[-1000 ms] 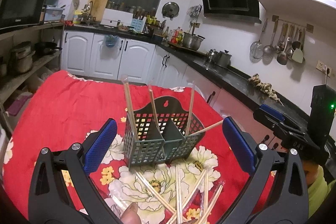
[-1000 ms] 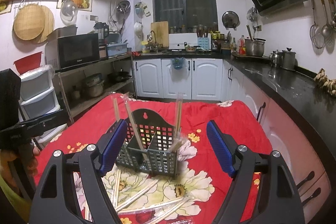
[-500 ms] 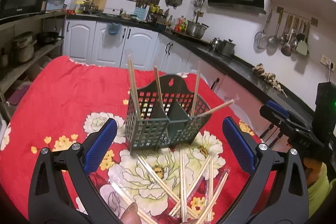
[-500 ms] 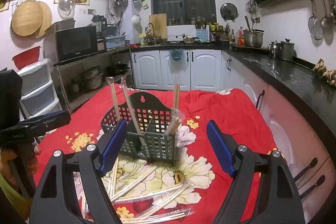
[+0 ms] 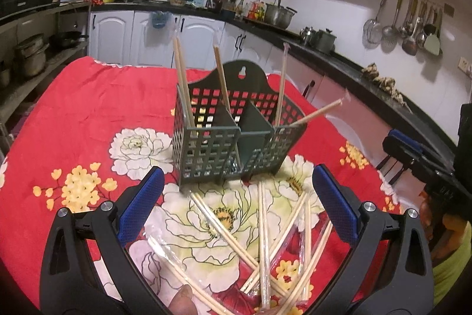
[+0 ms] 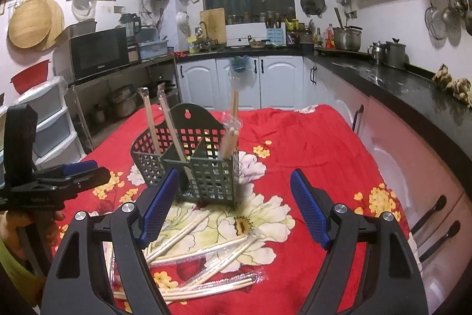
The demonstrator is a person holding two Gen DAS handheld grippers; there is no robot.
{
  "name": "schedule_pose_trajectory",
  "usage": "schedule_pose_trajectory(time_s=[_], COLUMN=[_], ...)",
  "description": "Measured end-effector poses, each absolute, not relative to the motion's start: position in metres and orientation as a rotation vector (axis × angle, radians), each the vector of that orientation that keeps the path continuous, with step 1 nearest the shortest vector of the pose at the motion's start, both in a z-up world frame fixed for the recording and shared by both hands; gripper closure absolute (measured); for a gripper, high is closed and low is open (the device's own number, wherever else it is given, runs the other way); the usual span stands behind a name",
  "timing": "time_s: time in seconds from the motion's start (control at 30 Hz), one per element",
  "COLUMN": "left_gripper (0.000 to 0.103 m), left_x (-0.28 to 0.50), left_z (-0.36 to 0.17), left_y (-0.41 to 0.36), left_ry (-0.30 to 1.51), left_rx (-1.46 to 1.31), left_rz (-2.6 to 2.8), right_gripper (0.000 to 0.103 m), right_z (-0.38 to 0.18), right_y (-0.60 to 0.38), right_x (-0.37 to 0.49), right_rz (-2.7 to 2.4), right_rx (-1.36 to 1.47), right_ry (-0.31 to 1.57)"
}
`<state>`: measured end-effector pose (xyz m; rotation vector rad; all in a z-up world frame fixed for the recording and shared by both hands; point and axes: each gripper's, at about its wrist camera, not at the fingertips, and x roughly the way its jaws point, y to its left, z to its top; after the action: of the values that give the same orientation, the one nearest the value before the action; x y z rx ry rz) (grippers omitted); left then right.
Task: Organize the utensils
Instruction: 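Move both grippers down toward the chopstick pile beside the caddy, then close the left gripper on a wooden chopstick while the right gripper closes on another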
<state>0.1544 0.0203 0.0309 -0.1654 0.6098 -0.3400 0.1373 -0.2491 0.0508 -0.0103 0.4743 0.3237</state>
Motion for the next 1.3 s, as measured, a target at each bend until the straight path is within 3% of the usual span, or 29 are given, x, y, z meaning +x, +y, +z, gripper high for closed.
schedule_pose_trajectory(time_s=[1.3], left_gripper=[0.011], left_x=[0.204], left_z=[-0.044], left_y=[0.008], left_ry=[0.877], left_rx=[-0.074], left_rz=[-0.261], right_gripper=[0.029], right_z=[-0.046], right_y=[-0.267], right_x=[0.14], right_rz=[0.313], right_rx=[0.014], right_ry=[0.749])
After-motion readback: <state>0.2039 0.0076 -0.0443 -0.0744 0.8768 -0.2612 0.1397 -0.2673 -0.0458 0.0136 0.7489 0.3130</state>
